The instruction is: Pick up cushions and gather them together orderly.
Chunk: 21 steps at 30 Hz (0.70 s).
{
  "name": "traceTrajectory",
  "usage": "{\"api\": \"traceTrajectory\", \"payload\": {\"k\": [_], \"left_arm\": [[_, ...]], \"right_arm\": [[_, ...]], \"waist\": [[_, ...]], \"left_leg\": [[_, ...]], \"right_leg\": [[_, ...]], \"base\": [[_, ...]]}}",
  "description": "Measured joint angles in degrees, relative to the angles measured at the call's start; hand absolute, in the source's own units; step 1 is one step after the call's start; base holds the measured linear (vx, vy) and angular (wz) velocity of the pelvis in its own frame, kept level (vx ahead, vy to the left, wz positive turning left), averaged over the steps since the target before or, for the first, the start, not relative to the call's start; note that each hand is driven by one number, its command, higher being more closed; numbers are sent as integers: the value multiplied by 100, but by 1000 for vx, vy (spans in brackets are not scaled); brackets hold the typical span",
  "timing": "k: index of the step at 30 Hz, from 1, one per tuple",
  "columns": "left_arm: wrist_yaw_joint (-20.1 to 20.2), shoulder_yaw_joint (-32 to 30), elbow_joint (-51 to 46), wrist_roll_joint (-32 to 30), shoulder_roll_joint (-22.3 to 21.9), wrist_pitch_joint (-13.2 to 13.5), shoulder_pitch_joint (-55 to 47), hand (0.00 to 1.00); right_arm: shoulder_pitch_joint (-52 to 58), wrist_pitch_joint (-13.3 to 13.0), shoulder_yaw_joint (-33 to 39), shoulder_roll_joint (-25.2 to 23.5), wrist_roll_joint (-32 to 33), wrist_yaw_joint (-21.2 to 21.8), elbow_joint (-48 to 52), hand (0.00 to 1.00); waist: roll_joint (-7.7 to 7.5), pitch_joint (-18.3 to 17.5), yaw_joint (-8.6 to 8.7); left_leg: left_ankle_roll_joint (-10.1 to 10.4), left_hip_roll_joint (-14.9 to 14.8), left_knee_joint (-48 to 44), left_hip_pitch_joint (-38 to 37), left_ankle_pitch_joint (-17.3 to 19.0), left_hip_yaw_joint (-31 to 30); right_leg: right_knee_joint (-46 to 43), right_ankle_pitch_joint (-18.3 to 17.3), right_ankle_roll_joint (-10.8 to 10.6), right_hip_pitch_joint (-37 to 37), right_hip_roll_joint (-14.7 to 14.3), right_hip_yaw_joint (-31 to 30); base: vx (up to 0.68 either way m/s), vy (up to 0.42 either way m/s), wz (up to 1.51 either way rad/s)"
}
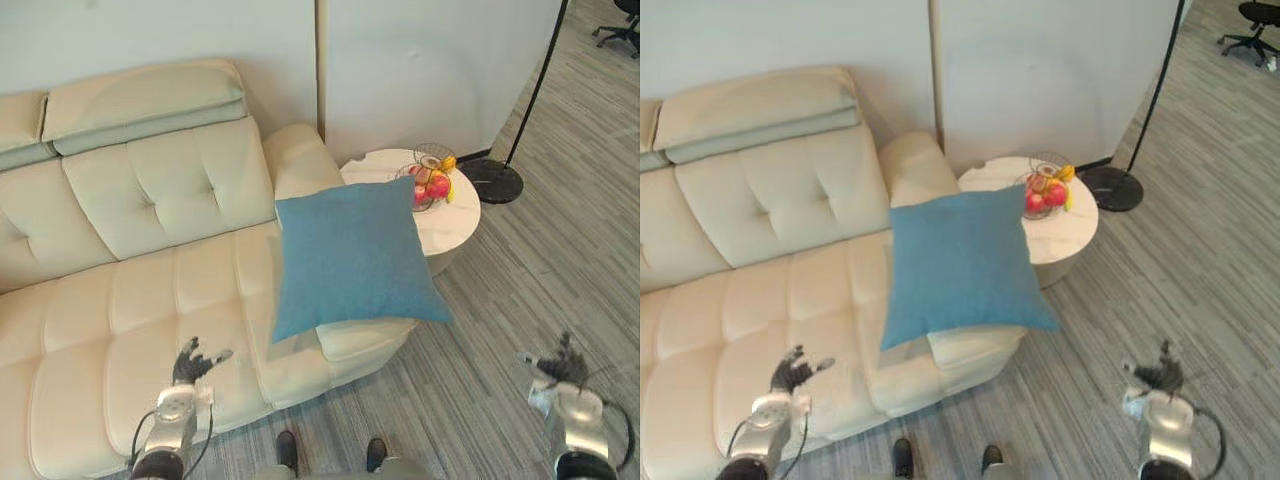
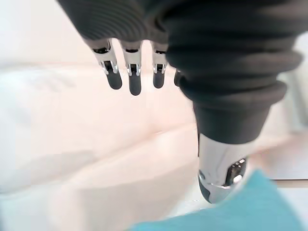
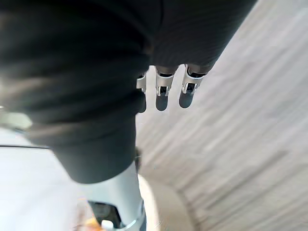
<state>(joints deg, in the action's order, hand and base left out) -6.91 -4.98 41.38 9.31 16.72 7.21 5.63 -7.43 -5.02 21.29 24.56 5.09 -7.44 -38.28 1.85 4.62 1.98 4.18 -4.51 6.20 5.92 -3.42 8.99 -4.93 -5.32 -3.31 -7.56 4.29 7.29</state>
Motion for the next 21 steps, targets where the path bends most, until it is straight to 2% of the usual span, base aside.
{"api": "traceTrajectory", "payload": {"k": [3,6,9,11,15,17,21], "left_arm": [[-68,161,-197,217,18,32,404,0],[-78,315,-260,356,47,98,1061,0],[-216,523,-342,624,53,147,1976,0],[-328,635,-522,777,89,231,2322,0],[-479,739,-592,894,144,266,2779,0],[-540,850,-583,997,184,278,3146,0],[-539,956,-326,1100,63,302,3534,0]], "right_arm": [[-536,-1,-473,11,7,-3,127,0],[-1299,0,-938,28,79,1,129,0],[-2188,-1,-1358,33,232,-41,275,0],[-2491,-28,-1520,18,257,-138,639,0],[-2915,-103,-1583,-86,469,-409,815,0],[-3213,-127,-1582,-214,641,-537,794,0],[-3452,-125,-1586,-428,875,-686,771,0]], "waist": [[46,34,-14],[69,128,-93],[90,360,-243],[93,393,-281],[71,562,-339],[48,738,-336],[38,837,-342]], "left_leg": [[-51,12,-35,295,-181,-1],[-65,-3,-38,598,-220,-1],[-71,-77,-198,883,-248,-3],[-71,-111,-376,1176,-247,-4],[-71,-157,-572,1391,-246,0],[-70,-176,-749,1625,-242,-5],[-70,-203,-836,1924,-240,80]], "right_leg": [[30,228,47,-257,9,7],[-64,242,61,-583,-5,11],[-523,238,67,-997,-17,-1],[-871,222,90,-1332,-3,-14],[-1723,172,151,-1865,30,-60],[-2393,156,148,-2370,83,-139],[-2520,108,101,-2642,71,-122]], "base": [[136,-6,1],[110,-20,0],[43,-7,8],[19,-5,17],[28,-14,9],[-7,-48,10],[4,-77,0]]}}
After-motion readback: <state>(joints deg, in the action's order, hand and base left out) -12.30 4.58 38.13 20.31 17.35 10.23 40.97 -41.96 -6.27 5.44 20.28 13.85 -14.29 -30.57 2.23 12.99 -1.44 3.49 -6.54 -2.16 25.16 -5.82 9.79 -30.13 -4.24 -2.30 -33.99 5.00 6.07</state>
